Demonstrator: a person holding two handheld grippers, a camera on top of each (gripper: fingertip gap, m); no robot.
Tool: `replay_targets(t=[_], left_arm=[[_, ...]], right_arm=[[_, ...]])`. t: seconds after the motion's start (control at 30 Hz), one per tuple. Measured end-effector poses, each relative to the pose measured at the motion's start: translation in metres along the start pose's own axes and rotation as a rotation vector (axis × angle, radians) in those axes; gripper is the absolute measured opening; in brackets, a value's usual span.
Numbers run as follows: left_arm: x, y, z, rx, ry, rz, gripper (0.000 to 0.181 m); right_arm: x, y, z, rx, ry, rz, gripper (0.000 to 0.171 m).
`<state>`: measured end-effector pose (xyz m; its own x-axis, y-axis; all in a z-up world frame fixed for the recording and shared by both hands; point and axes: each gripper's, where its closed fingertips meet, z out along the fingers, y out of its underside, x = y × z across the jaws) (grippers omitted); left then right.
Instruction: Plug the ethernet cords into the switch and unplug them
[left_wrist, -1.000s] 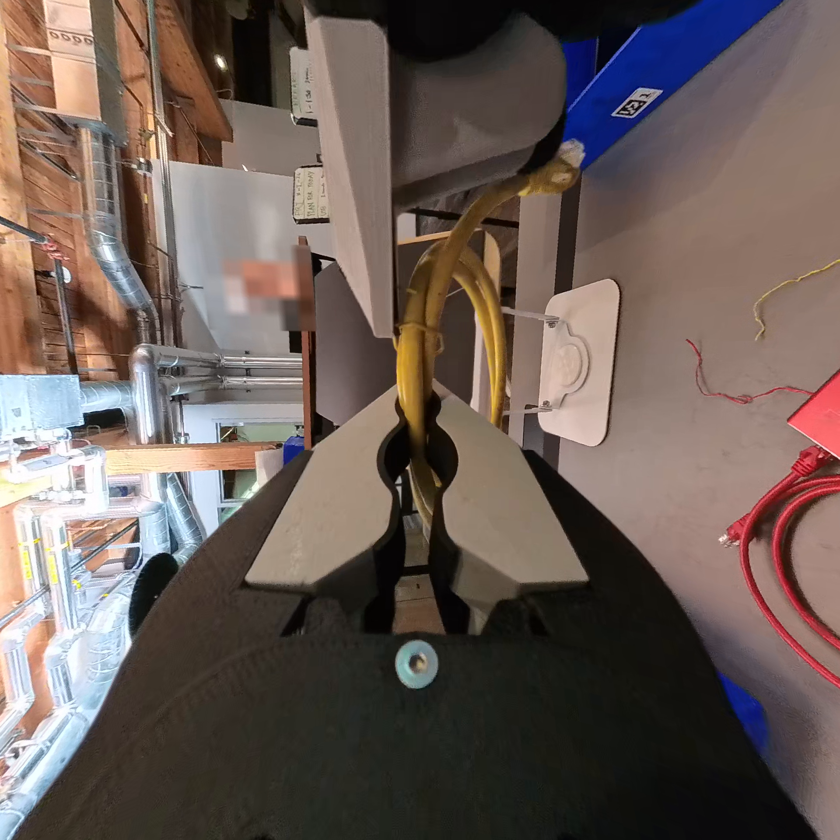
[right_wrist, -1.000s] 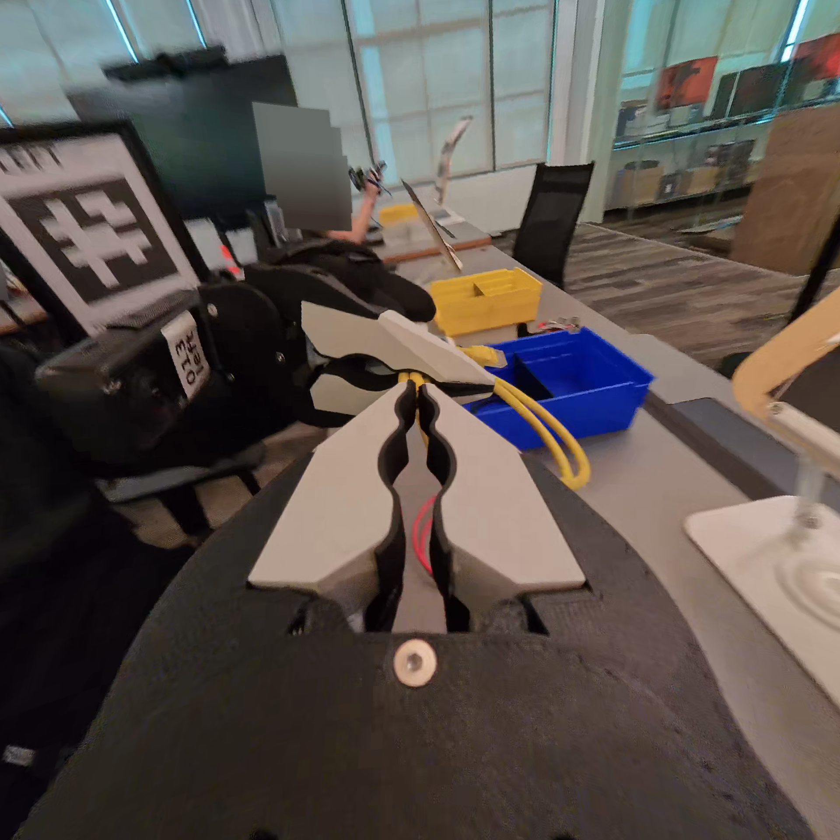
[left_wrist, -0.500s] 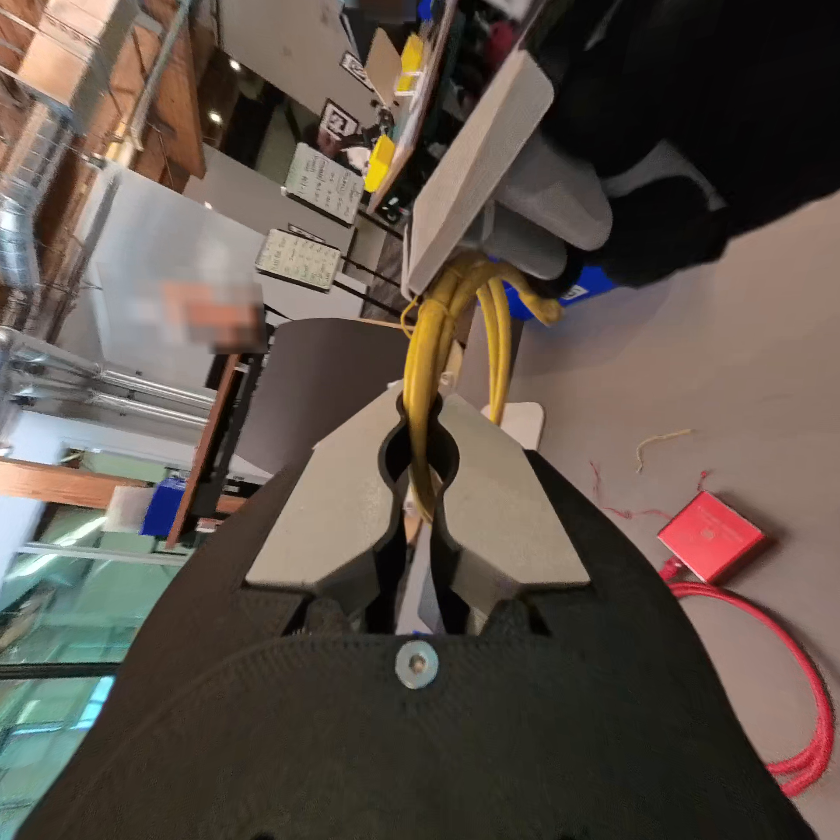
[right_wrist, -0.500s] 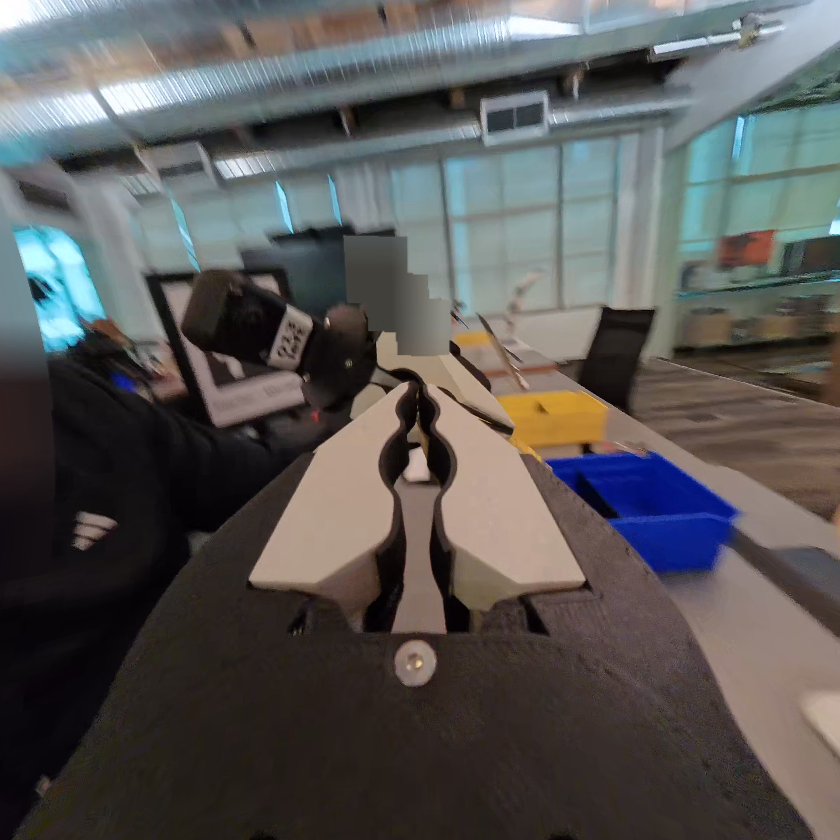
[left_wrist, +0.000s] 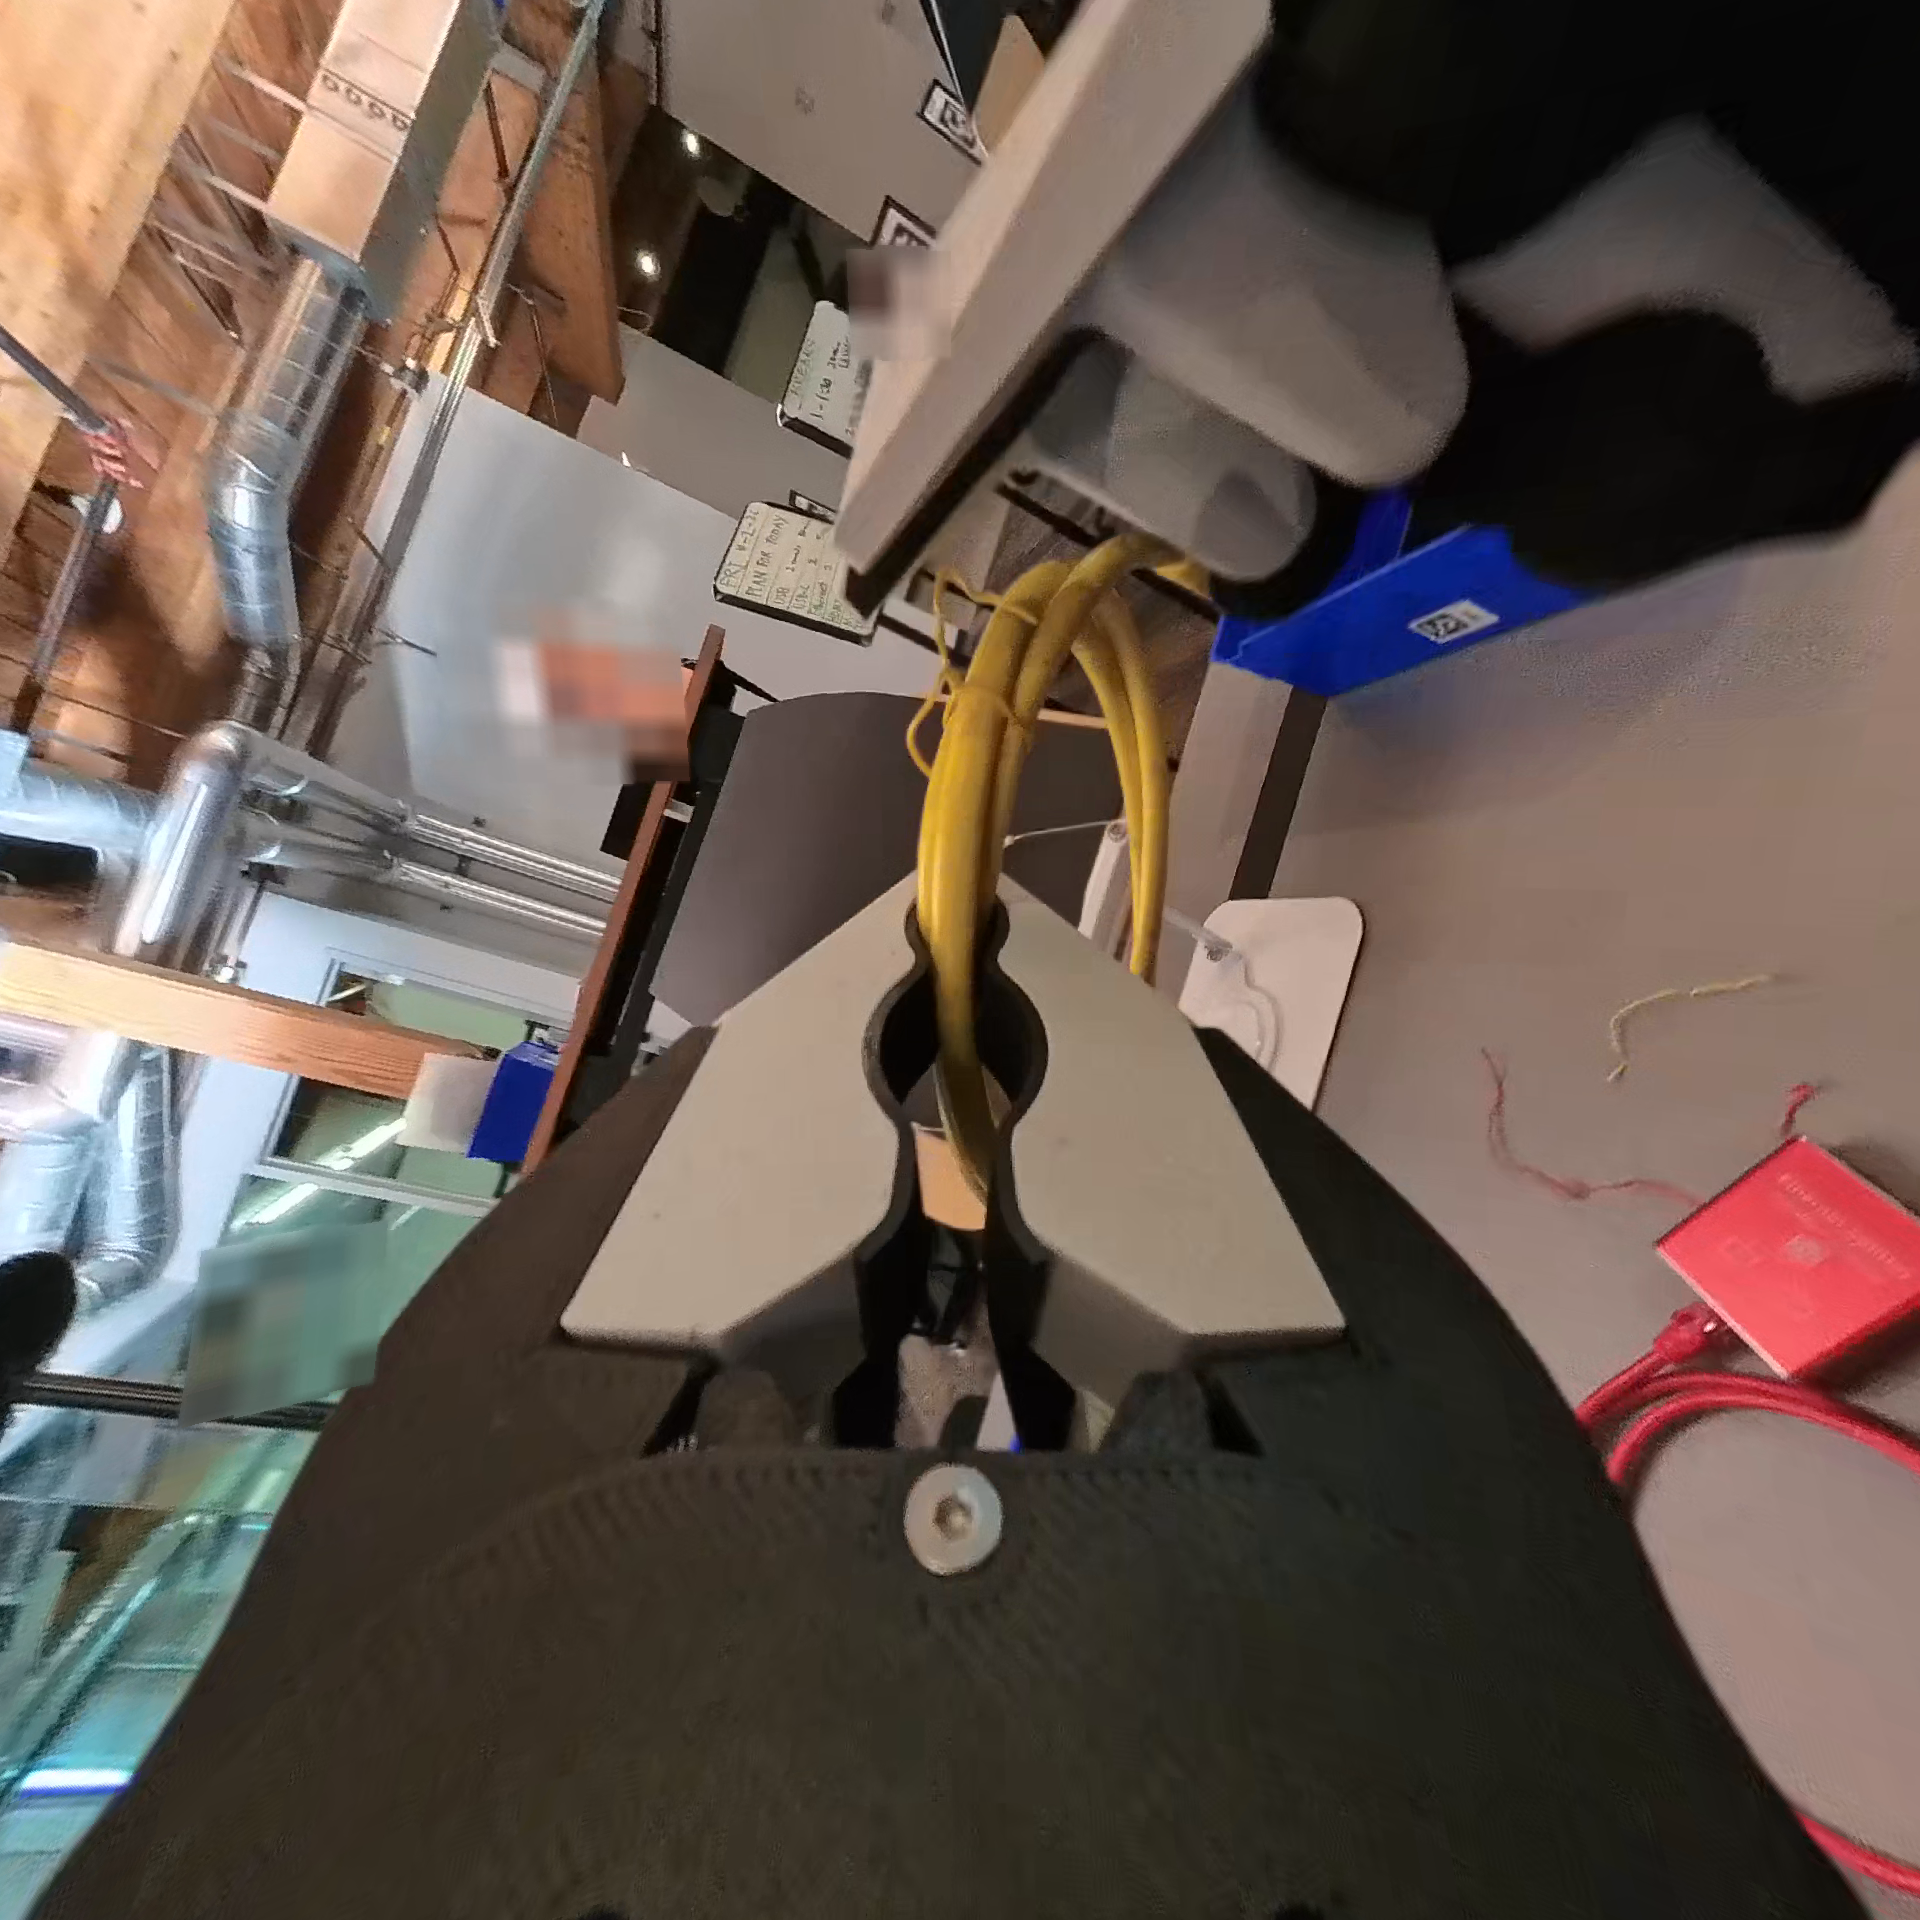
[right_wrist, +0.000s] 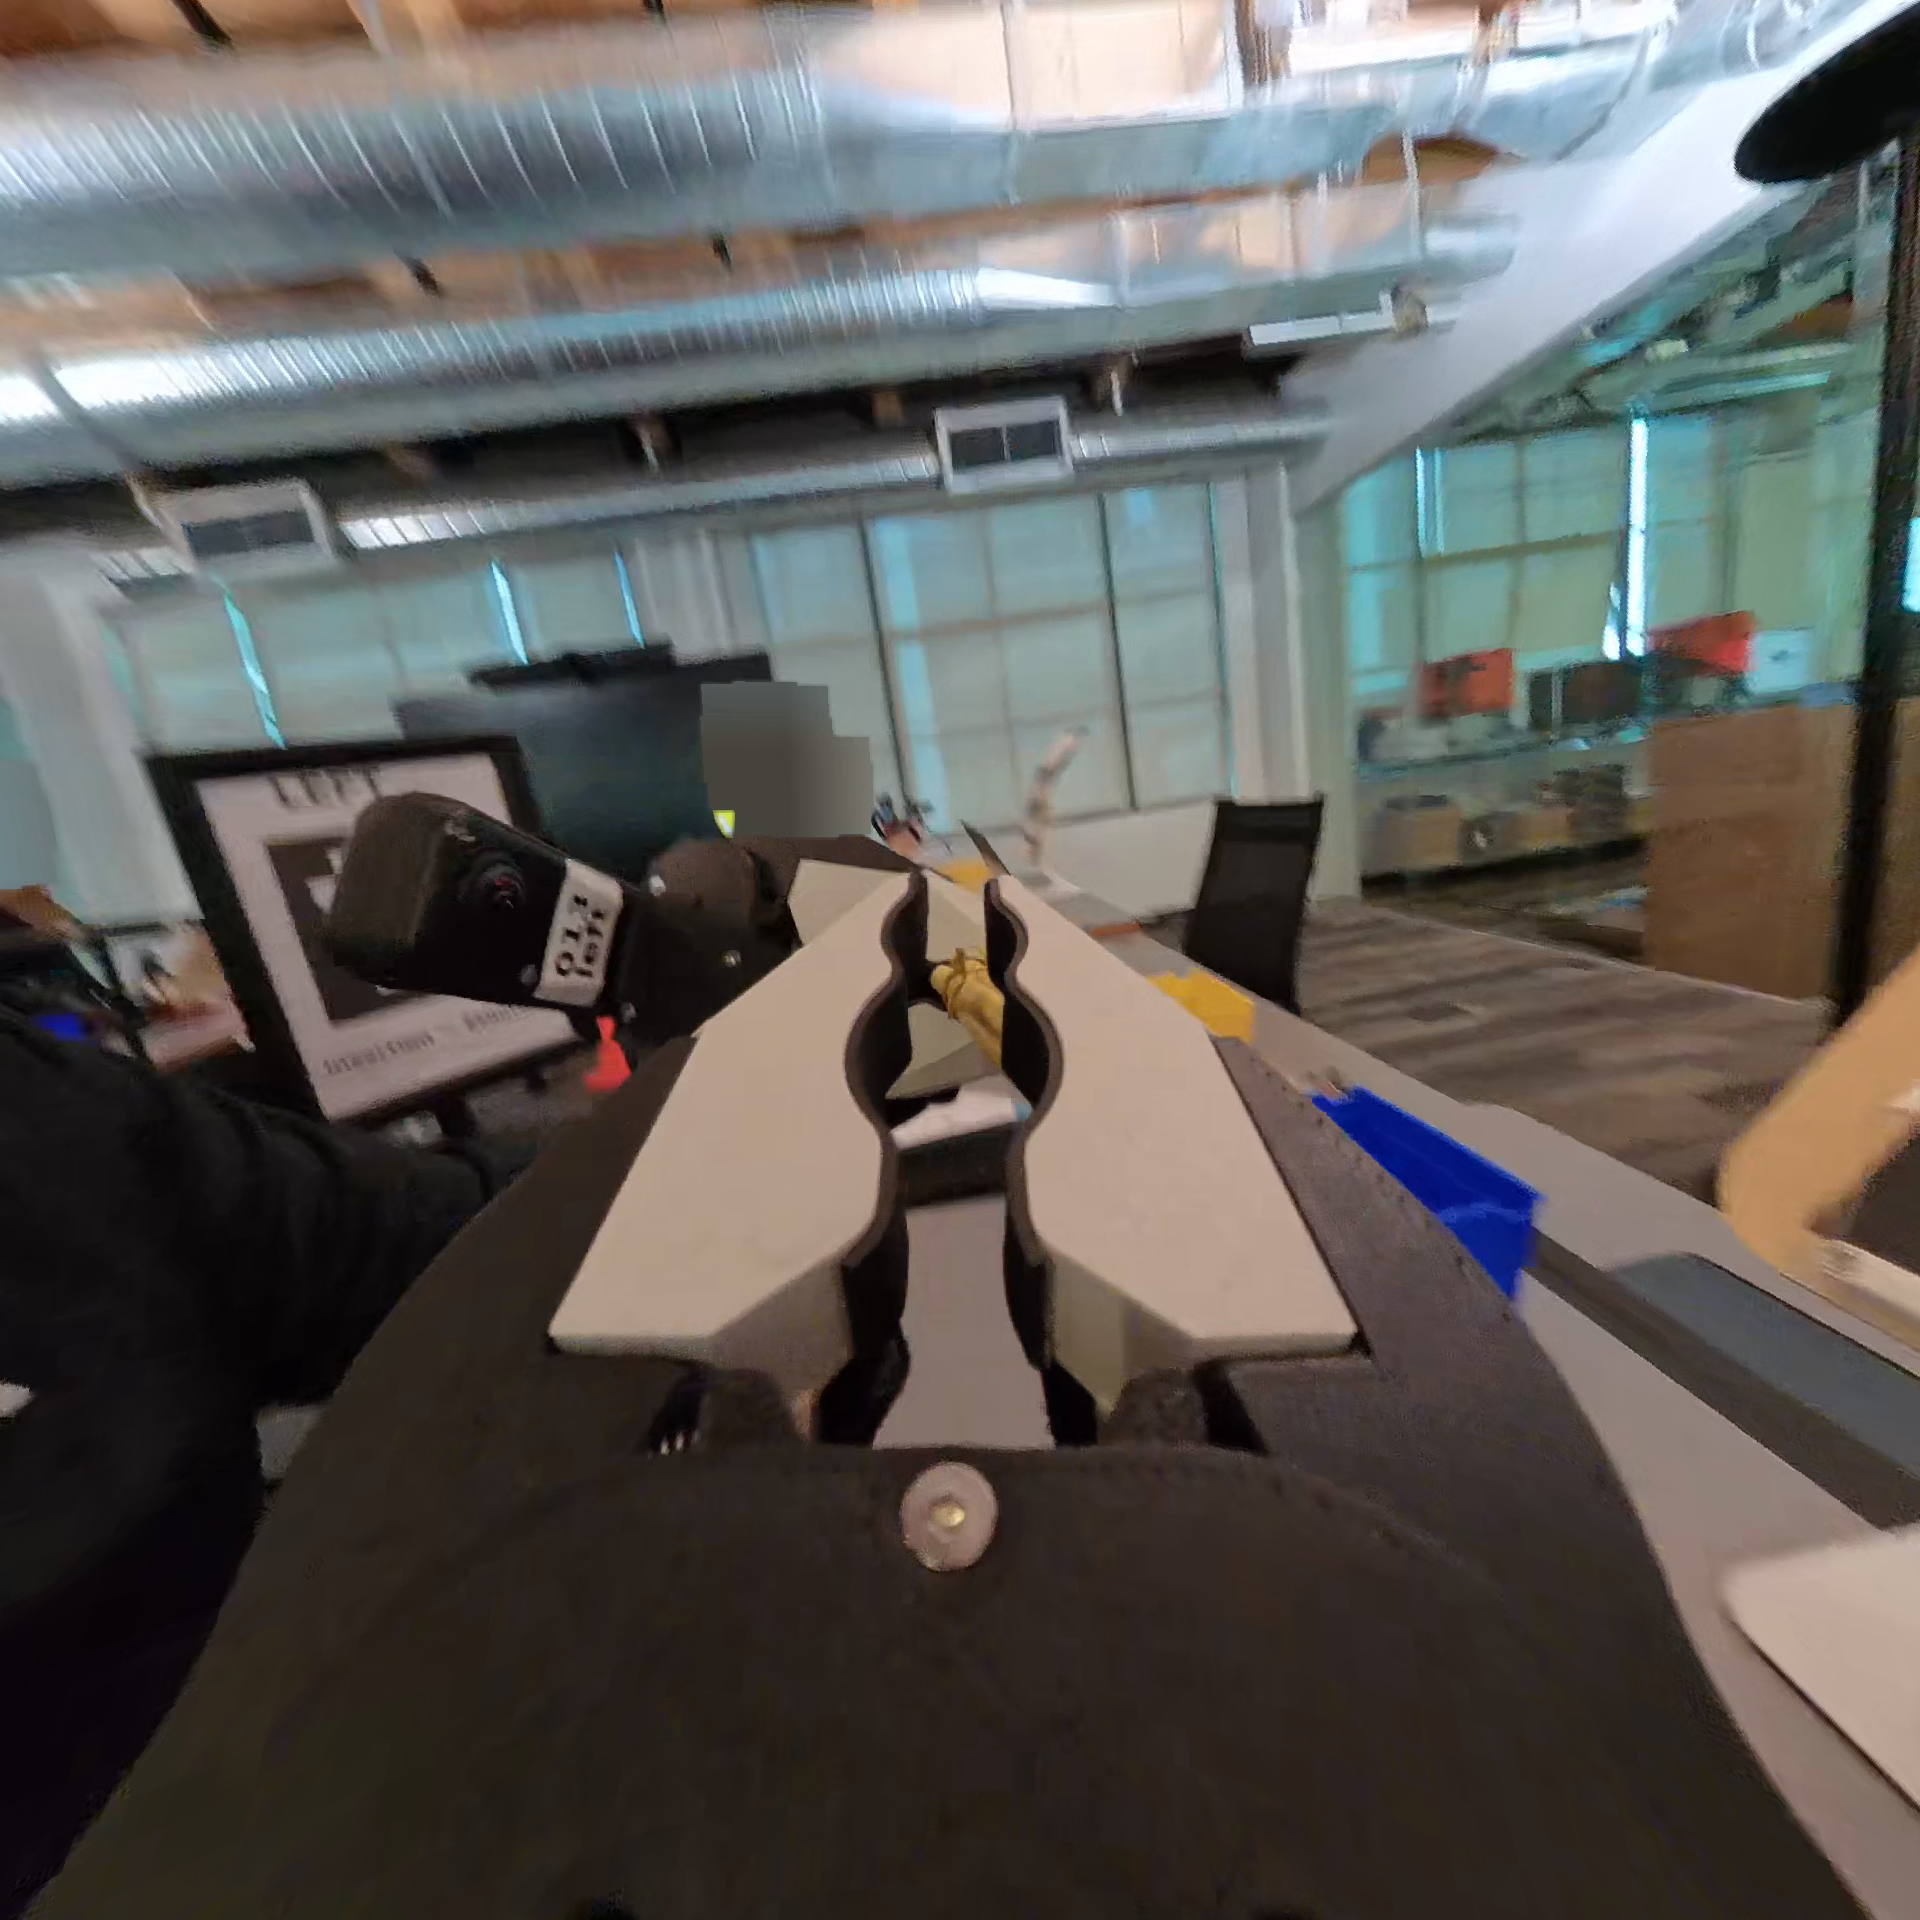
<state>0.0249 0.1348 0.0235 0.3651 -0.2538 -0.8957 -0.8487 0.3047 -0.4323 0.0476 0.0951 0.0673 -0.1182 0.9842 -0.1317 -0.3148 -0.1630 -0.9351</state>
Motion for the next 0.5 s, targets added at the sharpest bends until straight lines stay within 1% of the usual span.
replay_targets(t=[0.1, 0.17, 0.27, 0.37, 0.5], left_arm=[[0.004, 0.005, 0.000, -0.035, 0.002, 0.124, 0.000], [0.008, 0.005, 0.001, -0.042, 0.006, 0.193, 0.000], [0.013, 0.002, 0.002, -0.050, 0.009, 0.240, 0.000], [0.015, 0.003, 0.003, -0.084, -0.007, 0.304, 0.000], [0.020, 0.007, 0.006, -0.112, 0.002, 0.343, 0.000]], right_arm=[[0.002, 0.017, 0.000, -0.219, 0.089, -0.145, 0.015], [-0.001, 0.023, 0.000, -0.305, 0.117, -0.207, 0.011], [0.006, 0.035, -0.004, -0.421, 0.180, -0.228, 0.004], [0.007, 0.044, -0.007, -0.486, 0.183, -0.208, 0.002], [0.010, 0.051, -0.012, -0.561, 0.217, -0.241, 0.001]])
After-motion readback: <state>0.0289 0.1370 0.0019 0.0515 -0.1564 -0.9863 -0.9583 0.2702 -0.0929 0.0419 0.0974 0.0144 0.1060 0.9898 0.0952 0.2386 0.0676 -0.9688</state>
